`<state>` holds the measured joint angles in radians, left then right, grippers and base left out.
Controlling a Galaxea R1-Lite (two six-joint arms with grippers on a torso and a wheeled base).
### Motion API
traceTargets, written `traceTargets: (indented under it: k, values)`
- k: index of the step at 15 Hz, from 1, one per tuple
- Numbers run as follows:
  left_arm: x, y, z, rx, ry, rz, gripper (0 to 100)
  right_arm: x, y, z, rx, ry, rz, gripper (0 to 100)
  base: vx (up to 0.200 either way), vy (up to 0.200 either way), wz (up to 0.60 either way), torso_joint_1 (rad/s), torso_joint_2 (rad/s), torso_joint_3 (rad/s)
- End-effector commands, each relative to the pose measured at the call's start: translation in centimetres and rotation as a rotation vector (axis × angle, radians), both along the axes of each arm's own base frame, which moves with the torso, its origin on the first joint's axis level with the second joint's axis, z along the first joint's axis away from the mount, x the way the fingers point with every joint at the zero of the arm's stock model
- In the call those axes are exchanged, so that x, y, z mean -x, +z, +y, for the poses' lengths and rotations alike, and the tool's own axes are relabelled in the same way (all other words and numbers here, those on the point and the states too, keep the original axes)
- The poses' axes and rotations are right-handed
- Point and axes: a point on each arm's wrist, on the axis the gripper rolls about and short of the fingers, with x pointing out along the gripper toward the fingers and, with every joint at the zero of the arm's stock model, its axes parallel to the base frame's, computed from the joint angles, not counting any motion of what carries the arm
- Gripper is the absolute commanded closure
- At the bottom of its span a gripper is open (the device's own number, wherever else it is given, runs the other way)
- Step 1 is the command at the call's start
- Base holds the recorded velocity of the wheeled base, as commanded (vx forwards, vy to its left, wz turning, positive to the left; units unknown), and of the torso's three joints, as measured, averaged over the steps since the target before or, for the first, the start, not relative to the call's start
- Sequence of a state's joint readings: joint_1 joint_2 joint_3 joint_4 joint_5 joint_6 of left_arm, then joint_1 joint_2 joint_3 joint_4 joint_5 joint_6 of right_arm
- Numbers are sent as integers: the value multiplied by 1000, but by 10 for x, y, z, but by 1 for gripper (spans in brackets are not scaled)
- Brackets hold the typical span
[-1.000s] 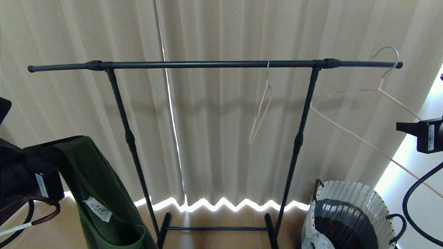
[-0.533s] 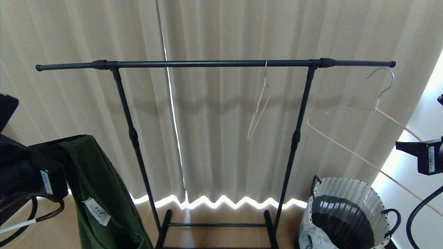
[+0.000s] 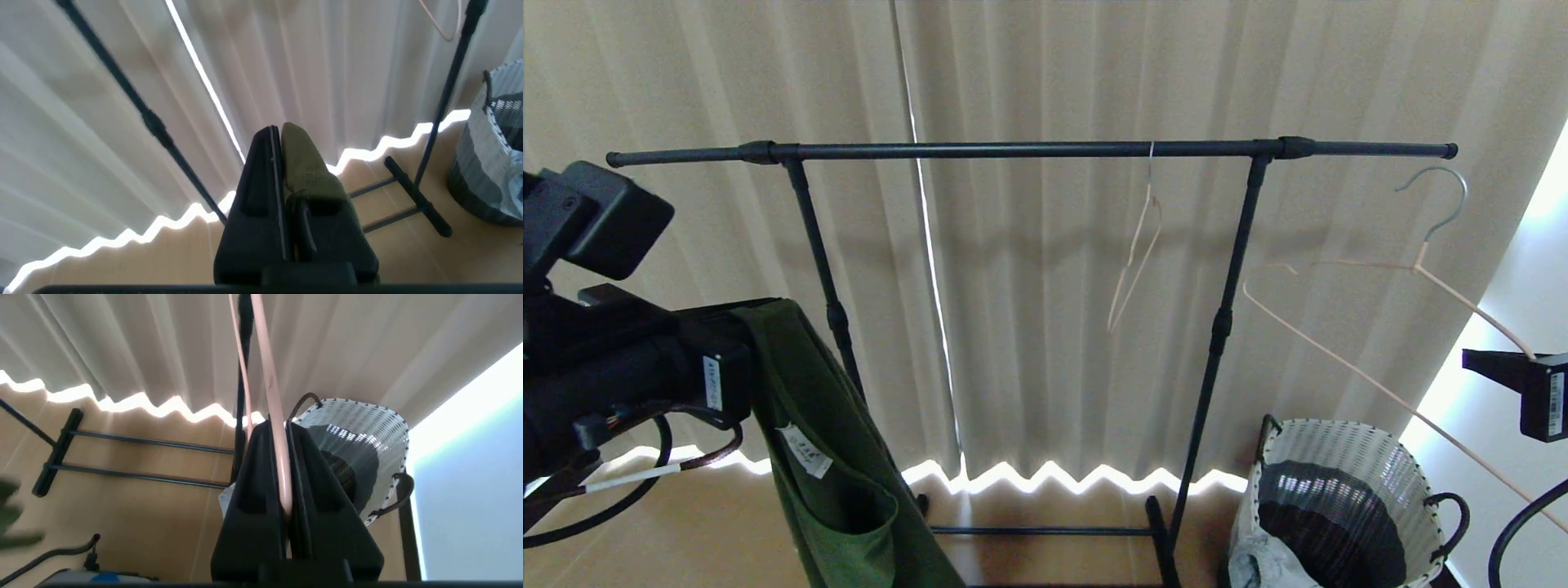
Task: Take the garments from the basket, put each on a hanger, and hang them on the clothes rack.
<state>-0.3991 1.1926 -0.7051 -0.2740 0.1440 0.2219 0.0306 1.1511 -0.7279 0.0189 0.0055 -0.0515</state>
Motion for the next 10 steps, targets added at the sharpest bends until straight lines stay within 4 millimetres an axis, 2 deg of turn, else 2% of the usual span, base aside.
traceTargets:
  k: [1, 4, 7, 9, 10]
  values:
    - [-16, -6, -7, -16, 7, 39, 100, 15, 6, 3, -13, 48, -46, 100, 0, 0, 0, 0, 0, 0]
    - [-26, -1, -19, -18, 4, 36, 100, 22, 10, 8, -44, 136, -72, 100, 0, 0, 0, 0, 0, 0]
    - [-37, 4, -36, -17, 13, 28, 100, 18, 9, 27, -126, 239, -44, 100, 0, 0, 0, 0, 0, 0]
    - [-51, 9, -45, 21, 53, 28, 100, 23, 12, 49, -237, 343, -17, 100, 0, 0, 0, 0, 0, 0]
    - [-54, 9, -47, 27, 62, 30, 100, 24, 12, 53, -256, 365, -16, 100, 0, 0, 0, 0, 0, 0]
